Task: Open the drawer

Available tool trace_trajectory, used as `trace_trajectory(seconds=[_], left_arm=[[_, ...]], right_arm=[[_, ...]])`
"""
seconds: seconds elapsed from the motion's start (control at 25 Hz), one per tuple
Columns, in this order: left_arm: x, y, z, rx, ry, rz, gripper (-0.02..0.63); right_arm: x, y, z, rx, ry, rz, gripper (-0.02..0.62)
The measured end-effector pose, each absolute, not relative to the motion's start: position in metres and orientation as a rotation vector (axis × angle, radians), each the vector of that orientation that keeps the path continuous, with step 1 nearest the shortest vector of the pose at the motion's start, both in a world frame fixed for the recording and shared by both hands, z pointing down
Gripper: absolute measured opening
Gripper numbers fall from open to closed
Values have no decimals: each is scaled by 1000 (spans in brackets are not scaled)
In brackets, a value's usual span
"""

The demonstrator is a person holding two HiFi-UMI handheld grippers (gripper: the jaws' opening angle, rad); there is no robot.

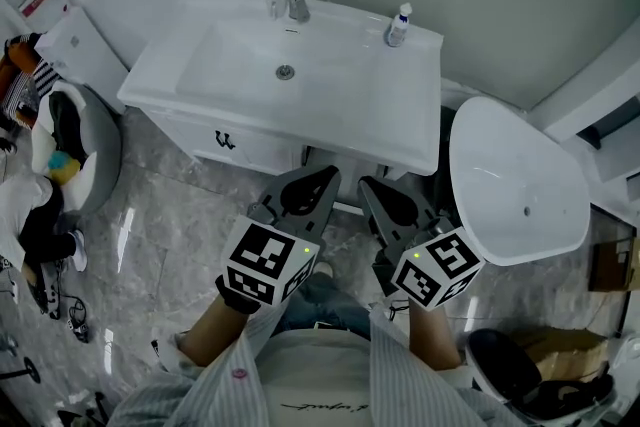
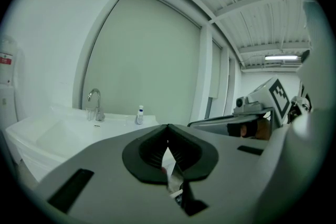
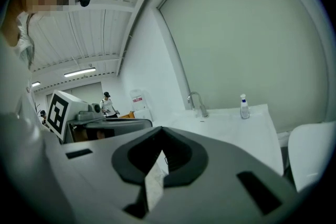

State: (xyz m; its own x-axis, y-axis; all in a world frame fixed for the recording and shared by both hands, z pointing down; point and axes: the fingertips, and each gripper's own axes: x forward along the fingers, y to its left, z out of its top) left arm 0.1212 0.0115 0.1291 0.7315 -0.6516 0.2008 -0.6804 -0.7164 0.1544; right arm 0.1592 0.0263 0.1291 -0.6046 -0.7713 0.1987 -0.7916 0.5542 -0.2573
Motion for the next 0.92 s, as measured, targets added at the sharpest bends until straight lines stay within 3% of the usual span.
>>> trace_trajectory(seconds=[0.92], left_arm=[[152,4,133,2942,-902,378,15]], right_arm=[[170,14,139,1365,-2729,549,8]])
